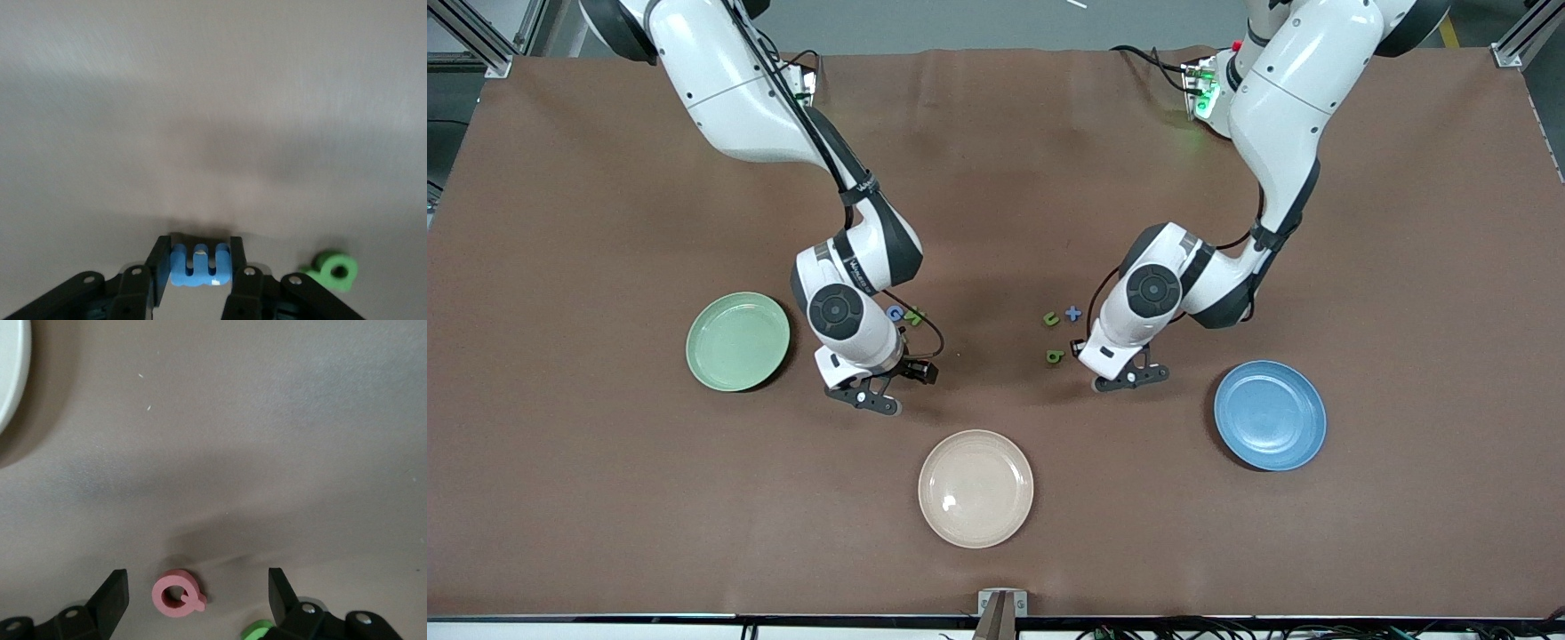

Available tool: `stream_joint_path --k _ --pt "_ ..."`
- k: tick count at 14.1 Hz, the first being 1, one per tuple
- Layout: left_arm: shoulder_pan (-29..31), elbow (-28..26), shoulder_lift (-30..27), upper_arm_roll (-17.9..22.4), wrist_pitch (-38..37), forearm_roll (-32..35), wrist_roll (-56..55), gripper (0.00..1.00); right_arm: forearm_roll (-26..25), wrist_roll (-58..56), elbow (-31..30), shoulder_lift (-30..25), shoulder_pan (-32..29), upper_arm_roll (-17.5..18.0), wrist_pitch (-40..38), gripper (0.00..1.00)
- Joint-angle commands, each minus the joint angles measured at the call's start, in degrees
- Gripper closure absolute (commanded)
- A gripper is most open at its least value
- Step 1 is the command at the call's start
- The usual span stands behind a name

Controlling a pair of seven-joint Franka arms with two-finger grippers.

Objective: Sort upper and lower case letters into plates
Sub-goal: 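Reach the pink Q with the right gripper while the left gripper grasps m, then lift the pink Q with the right gripper while the left gripper drops m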

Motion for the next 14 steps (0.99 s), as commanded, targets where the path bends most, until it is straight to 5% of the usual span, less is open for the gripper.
stream_joint_path --k 1,10,12,13,14 --pt "4.1 1.1 -4.5 0.0 -3.9 1.2 3.1 0.99 -1.7 3.6 0.5 1.2 1.3 -0.7 1.8 0.1" --pt "24.4 1.3 -6.0 -0.1 -7.3 1.2 31.7 0.93 -1.7 7.2 0.5 2.2 2.6 -0.7 3.8 0.29" --pt "24.7 1.4 -5.0 0.2 -6.9 1.2 33.0 0.83 -1.7 7.3 0.4 2.2 2.8 -0.7 3.8 0.34" --pt "24.8 1.7 -4.5 0.7 -6.8 1.2 33.0 0.72 -1.7 7.3 0.3 2.2 2.9 -0.7 3.8 0.36" --pt "25.3 2.2 -3.8 0.9 -6.8 1.2 33.0 0.5 -1.7 7.4 0.3 2.2 2.9 -0.7 3.9 0.39"
